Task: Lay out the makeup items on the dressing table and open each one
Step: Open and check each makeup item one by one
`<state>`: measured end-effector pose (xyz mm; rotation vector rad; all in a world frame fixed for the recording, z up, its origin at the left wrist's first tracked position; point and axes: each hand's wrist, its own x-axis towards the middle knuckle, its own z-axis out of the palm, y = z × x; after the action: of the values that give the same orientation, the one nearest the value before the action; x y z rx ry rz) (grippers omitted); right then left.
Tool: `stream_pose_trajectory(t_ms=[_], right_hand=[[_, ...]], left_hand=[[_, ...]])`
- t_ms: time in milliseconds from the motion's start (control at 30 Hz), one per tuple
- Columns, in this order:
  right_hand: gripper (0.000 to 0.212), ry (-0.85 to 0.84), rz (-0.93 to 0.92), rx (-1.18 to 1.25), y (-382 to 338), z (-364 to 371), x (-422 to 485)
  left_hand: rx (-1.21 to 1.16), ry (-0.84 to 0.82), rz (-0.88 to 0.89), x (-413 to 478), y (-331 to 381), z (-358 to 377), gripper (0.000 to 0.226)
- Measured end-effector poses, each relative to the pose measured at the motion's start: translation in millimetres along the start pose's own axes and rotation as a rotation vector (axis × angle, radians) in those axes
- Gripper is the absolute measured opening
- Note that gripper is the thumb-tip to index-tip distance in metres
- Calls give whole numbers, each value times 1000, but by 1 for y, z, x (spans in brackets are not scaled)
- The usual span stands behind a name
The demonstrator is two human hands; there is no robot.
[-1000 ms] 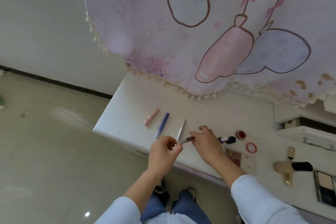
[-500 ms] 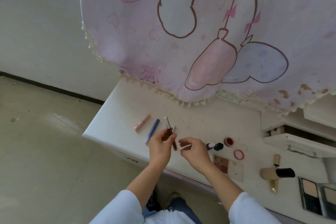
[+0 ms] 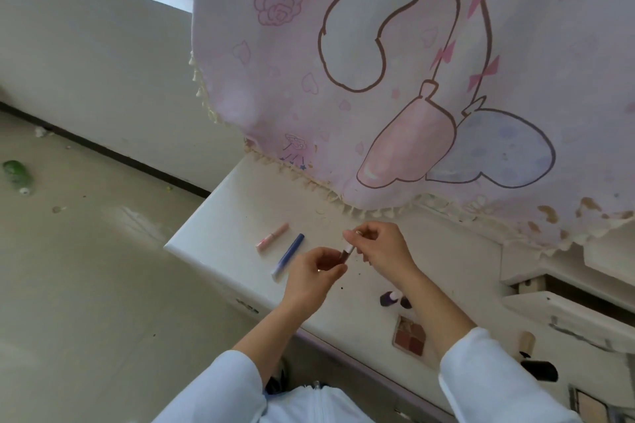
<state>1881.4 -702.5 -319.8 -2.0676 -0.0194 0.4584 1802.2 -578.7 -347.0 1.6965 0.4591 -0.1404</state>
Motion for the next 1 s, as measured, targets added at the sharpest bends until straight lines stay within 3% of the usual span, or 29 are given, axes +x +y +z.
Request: stream_pose_trajectory(t_ms=[267, 467, 567, 733, 900, 1000], right_hand=[[32, -23, 16, -10, 6, -10, 3], [9, -156, -12, -8, 8, -21, 2], [8, -190, 4, -41, 9, -24, 3], [36, -114, 6, -170, 13, -25, 2], [4, -208, -13, -113, 14, -31, 6], [13, -253, 2, -92, 14, -32, 10]], left_hand=[[75, 36, 30, 3, 3, 9, 12], [108, 8, 33, 5, 0, 12, 7], [133, 4, 34, 7, -2, 15, 10], [175, -6, 52, 7, -4, 18, 8], [193, 13, 56, 9, -5, 19, 7], [195, 17, 54, 10, -6, 18, 9]])
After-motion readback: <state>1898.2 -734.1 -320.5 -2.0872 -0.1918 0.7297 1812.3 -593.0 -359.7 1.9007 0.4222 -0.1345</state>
